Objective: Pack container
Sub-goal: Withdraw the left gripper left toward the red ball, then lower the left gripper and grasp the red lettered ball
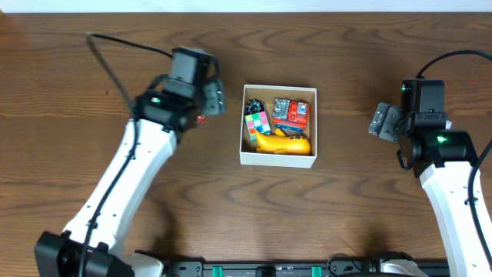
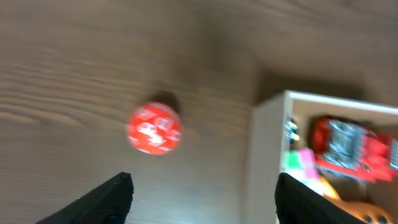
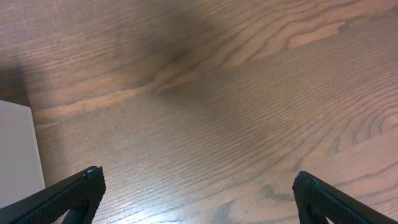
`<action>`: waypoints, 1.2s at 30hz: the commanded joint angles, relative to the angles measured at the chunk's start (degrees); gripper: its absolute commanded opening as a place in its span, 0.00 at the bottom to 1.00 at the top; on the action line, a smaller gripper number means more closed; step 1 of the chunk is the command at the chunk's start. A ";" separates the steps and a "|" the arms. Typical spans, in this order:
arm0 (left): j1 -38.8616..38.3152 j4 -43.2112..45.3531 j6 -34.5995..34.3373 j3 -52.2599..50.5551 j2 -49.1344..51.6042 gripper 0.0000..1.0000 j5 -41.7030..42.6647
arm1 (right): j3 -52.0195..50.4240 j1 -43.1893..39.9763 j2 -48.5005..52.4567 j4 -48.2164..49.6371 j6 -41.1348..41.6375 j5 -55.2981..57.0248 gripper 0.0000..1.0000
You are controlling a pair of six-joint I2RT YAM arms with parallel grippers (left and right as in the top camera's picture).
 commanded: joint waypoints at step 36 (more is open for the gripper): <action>7.67 4.92 5.97 0.87 25.24 0.47 3.32 | 0.24 -0.35 0.07 -0.02 0.81 0.20 0.99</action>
